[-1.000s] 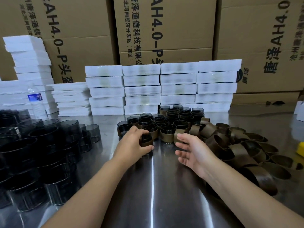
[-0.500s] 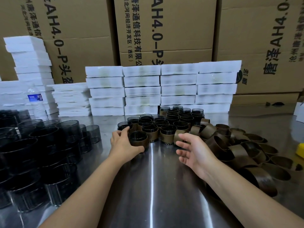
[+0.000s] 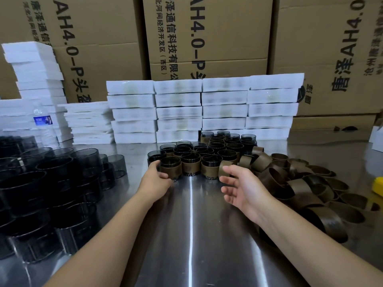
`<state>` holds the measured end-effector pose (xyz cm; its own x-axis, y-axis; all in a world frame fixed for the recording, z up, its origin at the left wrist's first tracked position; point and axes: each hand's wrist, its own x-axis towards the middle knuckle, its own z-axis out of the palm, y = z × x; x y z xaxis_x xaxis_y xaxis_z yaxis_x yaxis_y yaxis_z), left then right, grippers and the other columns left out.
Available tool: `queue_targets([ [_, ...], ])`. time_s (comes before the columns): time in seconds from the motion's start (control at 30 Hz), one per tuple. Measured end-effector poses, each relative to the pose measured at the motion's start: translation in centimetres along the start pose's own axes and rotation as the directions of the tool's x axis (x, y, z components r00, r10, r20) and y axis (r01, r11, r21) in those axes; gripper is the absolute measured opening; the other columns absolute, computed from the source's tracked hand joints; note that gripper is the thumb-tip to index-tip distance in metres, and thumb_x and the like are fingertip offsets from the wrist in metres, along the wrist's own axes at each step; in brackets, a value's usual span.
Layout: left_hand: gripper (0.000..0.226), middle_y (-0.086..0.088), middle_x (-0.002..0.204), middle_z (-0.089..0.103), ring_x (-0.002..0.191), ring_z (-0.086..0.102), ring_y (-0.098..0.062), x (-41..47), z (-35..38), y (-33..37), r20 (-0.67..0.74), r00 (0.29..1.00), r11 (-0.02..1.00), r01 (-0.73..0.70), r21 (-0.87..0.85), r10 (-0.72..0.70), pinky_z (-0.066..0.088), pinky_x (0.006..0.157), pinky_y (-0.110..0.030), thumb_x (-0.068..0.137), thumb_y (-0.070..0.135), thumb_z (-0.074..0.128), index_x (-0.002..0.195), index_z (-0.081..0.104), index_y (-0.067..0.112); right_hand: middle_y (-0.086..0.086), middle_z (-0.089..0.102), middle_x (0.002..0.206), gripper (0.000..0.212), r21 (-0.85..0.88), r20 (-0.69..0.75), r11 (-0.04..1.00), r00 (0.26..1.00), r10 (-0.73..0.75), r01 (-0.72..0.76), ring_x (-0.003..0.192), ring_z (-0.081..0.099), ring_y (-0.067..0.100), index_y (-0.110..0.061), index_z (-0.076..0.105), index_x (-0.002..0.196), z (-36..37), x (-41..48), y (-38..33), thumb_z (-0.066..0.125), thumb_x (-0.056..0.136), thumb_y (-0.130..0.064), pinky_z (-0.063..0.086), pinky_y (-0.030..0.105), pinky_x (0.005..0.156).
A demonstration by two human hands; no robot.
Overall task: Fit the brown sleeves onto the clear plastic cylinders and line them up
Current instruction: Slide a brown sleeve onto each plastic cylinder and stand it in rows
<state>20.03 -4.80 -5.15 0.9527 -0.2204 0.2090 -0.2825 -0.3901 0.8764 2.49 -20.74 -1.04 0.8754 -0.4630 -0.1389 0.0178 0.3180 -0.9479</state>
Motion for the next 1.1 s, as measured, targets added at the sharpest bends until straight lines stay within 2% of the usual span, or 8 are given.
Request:
queue_targets([
  [0.13, 0.099, -0.009, 0.149, 0.038, 0.132, 0.042, -0.022, 0.3, 0.6, -0.5, 0.205, 0.978, 0.998, -0.017, -0.066, 0.030, 0.037, 0.097, -0.026, 0.084, 0.004, 0.070, 0.155, 0.003, 0.020, 0.003, 0.059, 0.080, 0.010, -0.001, 0.006, 1.000, 1.000, -0.001, 0.001, 0.053, 0.050, 0.013, -0.016, 0.059, 0.094, 0.0, 0.0, 0.1, 0.060, 0.087, -0.022, 0.041, 0.024, 0.047],
  [0.27, 0.093, -0.005, 0.161, 0.015, 0.146, 0.022, -0.020, 0.0, 0.7, -0.2, 0.288, 0.956, 0.998, -0.063, 0.007, 0.058, 0.025, 0.112, -0.028, 0.089, 0.011, 0.065, 0.155, -0.001, 0.020, 0.002, 0.059, 0.080, 0.011, -0.005, 0.018, 1.000, 1.000, 0.000, 0.000, 0.053, 0.050, 0.013, -0.016, 0.059, 0.096, -0.1, 0.1, 0.1, 0.060, 0.087, -0.023, 0.041, 0.024, 0.047],
  [0.4, 0.083, -0.011, 0.152, 0.034, 0.138, 0.032, -0.028, -1.8, -1.0, 1.7, 0.003, 0.969, 0.848, -0.216, 0.484, 0.245, 0.028, 0.113, -0.039, 0.086, 0.024, 0.064, 0.153, 0.016, 0.016, 0.002, 0.060, 0.079, 0.012, -0.016, 0.038, 1.000, 0.999, 0.001, -0.001, 0.053, 0.050, 0.013, -0.017, 0.059, 0.096, 0.0, 0.1, 0.1, 0.061, 0.086, -0.023, 0.041, 0.024, 0.047],
  [0.53, 0.073, -0.018, 0.153, 0.031, 0.143, 0.021, -0.032, -3.6, -3.4, 4.8, -0.259, 0.858, 0.660, -0.117, 0.742, 0.444, 0.014, 0.116, -0.046, 0.084, 0.023, 0.061, 0.148, 0.028, 0.012, 0.001, 0.060, 0.077, 0.013, -0.034, 0.061, 0.999, 0.998, 0.016, -0.014, 0.054, 0.050, 0.012, -0.016, 0.060, 0.096, 0.1, 0.0, 0.1, 0.061, 0.086, -0.024, 0.041, 0.023, 0.047],
  [0.67, 0.073, -0.019, 0.160, 0.010, 0.148, -0.004, -0.034, -3.8, -5.9, 6.1, -0.370, 0.876, 0.571, 0.140, 0.809, 0.310, -0.006, 0.113, -0.061, 0.086, 0.035, 0.060, 0.148, 0.027, 0.015, 0.000, 0.061, 0.075, 0.011, -0.054, 0.106, 0.998, 0.994, 0.042, -0.036, 0.054, 0.051, 0.013, -0.017, 0.059, 0.092, 0.2, -0.3, 0.1, 0.062, 0.086, -0.025, 0.040, 0.024, 0.049],
  [0.87, 0.068, -0.019, 0.161, 0.000, 0.148, -0.003, -0.033, -3.5, -7.2, 5.5, -0.385, 0.921, 0.479, 0.365, 0.798, -0.060, 0.000, 0.110, -0.070, 0.092, 0.049, 0.052, 0.148, 0.030, 0.016, 0.000, 0.061, 0.074, 0.012, -0.070, 0.129, 0.997, 0.991, 0.036, -0.027, 0.054, 0.050, 0.012, -0.017, 0.059, 0.094, 0.4, -0.5, 0.0, 0.062, 0.087, -0.025, 0.039, 0.022, 0.049],
  [0.97, 0.066, -0.018, 0.160, -0.001, 0.147, 0.002, -0.031, -3.1, -7.4, 5.3, -0.399, 0.914, 0.515, 0.379, 0.769, -0.077, 0.008, 0.111, -0.065, 0.091, 0.047, 0.056, 0.144, 0.035, 0.014, -0.001, 0.061, 0.074, 0.012, -0.070, 0.129, 0.997, 0.991, 0.034, -0.025, 0.055, 0.050, 0.012, -0.016, 0.059, 0.095, 0.4, -0.5, 0.0, 0.061, 0.087, -0.025, 0.040, 0.022, 0.049],
  [1.1, 0.066, -0.018, 0.157, 0.013, 0.137, 0.017, -0.032, -2.7, -8.1, 4.8, -0.441, 0.897, 0.501, 0.390, 0.772, -0.018, 0.023, 0.106, -0.042, 0.085, 0.049, 0.062, 0.137, 0.044, 0.012, -0.001, 0.060, 0.073, 0.019, -0.078, 0.131, 0.997, 0.991, 0.039, -0.029, 0.055, 0.049, 0.012, -0.014, 0.059, 0.103, 0.5, -0.6, 0.1, 0.061, 0.087, -0.024, 0.039, 0.022, 0.049],
])
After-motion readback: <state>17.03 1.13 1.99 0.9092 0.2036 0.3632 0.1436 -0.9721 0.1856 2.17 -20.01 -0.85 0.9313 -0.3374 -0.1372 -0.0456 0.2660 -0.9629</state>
